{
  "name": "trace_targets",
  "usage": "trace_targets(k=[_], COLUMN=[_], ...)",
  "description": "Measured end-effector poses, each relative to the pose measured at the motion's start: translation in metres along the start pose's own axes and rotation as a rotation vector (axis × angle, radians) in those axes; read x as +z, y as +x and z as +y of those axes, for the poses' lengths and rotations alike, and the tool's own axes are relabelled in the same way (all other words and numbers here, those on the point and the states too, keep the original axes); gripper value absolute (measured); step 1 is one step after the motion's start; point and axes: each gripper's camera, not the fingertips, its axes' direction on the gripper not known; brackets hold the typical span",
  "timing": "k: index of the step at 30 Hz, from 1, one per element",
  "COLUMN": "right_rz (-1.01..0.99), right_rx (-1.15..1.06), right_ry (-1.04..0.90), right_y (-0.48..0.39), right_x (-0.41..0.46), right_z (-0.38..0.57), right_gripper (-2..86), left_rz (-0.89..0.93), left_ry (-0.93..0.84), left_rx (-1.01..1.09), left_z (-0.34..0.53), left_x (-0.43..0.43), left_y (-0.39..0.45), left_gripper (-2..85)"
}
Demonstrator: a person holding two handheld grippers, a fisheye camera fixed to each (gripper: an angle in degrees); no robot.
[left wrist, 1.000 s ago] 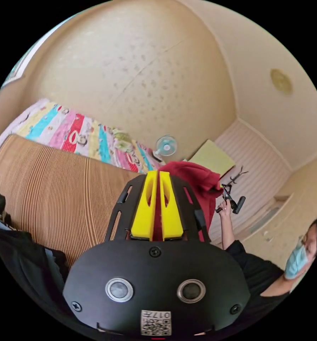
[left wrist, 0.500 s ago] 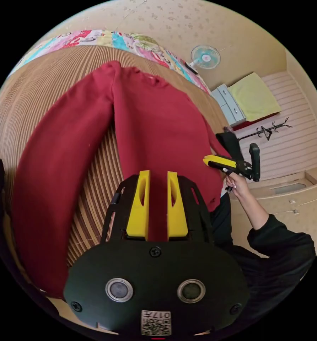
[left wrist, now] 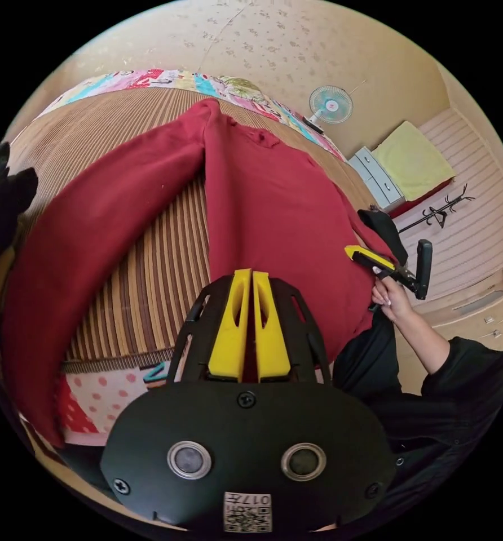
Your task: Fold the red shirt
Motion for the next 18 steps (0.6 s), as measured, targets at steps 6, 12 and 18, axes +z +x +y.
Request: trace_targets(k=[6, 12, 18], right_rz=[-0.019, -0.015, -0.073], right_rx=[0.029, 0.011, 0.060], right_ry=[0.014, 0.006, 0.044], right_y=[0.024, 0.047, 0.082], right_x=[-0.028, -0.047, -0.072], right_z=[0.041, 0.049, 0.064], right_gripper=[4.6, 4.1, 4.2], left_rz=[0.368, 0.596, 0.479], left_ry=[0.081, 0.391, 0.554], left_rx=[-0.321, -0.708, -0.929], left_z=[0.037, 0.104, 0.141], left_x=[-0.049, -0.130, -0.196], left_y=[-0.085, -0.206, -0.268], left_gripper=[0.8, 12.1, 14.5])
